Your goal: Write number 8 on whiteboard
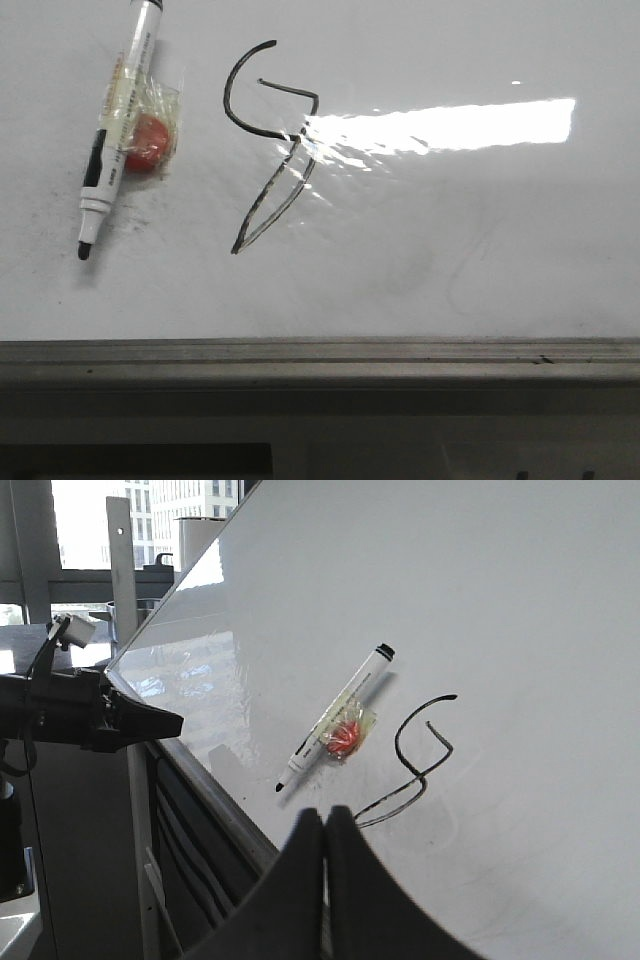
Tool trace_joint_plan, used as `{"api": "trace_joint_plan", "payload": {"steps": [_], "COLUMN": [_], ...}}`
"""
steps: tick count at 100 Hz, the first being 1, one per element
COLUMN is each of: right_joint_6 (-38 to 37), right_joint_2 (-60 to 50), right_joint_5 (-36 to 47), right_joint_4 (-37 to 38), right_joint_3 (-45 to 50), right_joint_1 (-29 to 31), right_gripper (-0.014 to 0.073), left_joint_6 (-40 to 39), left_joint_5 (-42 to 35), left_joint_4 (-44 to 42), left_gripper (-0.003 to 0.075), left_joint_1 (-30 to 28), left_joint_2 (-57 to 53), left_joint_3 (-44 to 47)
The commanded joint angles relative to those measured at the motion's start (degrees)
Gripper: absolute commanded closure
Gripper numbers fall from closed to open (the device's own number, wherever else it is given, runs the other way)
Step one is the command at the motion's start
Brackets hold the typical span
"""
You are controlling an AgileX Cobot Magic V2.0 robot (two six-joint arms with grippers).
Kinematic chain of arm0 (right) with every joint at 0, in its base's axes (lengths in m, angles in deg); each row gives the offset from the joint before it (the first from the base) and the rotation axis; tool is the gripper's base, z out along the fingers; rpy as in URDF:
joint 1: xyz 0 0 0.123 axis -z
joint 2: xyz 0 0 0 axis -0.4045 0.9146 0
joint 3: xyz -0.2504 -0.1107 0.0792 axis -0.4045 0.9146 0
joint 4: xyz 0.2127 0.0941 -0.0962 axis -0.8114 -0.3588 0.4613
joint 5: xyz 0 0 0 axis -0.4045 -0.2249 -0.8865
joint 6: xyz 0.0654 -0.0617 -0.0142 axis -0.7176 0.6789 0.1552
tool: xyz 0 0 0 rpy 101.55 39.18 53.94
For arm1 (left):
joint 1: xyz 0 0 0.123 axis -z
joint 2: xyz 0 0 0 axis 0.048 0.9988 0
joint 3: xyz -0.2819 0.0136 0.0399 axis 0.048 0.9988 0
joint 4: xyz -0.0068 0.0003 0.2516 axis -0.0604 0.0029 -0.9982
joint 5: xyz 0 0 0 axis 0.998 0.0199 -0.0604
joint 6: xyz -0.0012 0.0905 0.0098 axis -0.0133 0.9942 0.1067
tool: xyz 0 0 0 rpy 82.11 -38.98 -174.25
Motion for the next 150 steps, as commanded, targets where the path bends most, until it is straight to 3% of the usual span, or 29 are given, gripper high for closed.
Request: {"api": "trace_joint_plan", "payload": {"steps": [1, 37, 75, 89, 110, 128, 140, 150], "right_joint_6": [0.3, 0.3, 0.3, 0.3, 0.3, 0.3, 0.3, 0.3], "right_joint_2": [0.51, 0.61, 1.48, 1.23, 1.23, -2.8, -11.17, -9.9], "right_joint_5": [4.44, 4.69, 5.73, -0.67, -0.06, -0.3, -5.06, -8.82], "right_joint_4": [0.25, 0.02, -2.12, -2.12, -2.34, -2.34, -2.34, -2.34], "right_joint_3": [-1.51, -0.94, 7.3, 8.38, 8.38, 8.38, 8.38, 8.38], "right_joint_1": [-0.03, 1.38, 23.09, 28.94, 37.03, 41.48, 42.78, 44.31], "right_gripper": [0.0657, 0.0657, 0.0657, 0.0657, 0.0657, 0.0657, 0.0657, 0.0657], "left_joint_6": [-0.58, -0.58, -0.58, -0.58, -0.58, -0.58, -0.58, -0.58], "left_joint_5": [-2.38, -2.38, -2.38, -2.38, -2.38, -2.38, -2.38, -2.38], "left_joint_4": [0.6, 0.6, 0.6, 0.6, 0.6, 0.6, 0.6, 0.88], "left_gripper": [0.0741, 0.0741, 0.0741, 0.0741, 0.0741, 0.0741, 0.0741, 0.0741], "left_joint_1": [-0.13, -0.13, -0.13, -0.13, -0.13, -0.13, -0.13, -0.13], "left_joint_2": [-1.79, -1.79, -1.79, -1.79, -1.79, -1.79, -1.79, -1.68], "left_joint_3": [1.89, 1.89, 1.89, 1.89, 1.89, 1.89, 1.89, 1.79]}}
